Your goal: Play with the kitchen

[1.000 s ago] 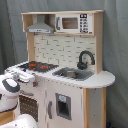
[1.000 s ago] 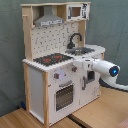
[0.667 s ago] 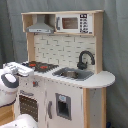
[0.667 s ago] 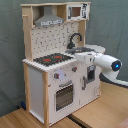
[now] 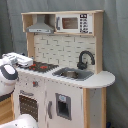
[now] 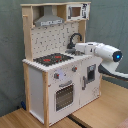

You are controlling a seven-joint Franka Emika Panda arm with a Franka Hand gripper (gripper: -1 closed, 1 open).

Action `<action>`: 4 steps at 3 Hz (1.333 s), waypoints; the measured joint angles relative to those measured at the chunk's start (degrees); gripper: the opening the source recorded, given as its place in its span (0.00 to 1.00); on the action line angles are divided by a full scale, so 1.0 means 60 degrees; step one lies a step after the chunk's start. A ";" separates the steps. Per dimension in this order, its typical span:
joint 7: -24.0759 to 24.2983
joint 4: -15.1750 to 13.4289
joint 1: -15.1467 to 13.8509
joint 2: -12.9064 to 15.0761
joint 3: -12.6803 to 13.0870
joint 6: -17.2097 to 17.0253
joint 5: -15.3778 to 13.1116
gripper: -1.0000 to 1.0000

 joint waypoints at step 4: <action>-0.2486 0.1643 -0.1058 0.1379 -0.1921 -0.0494 0.0000 1.00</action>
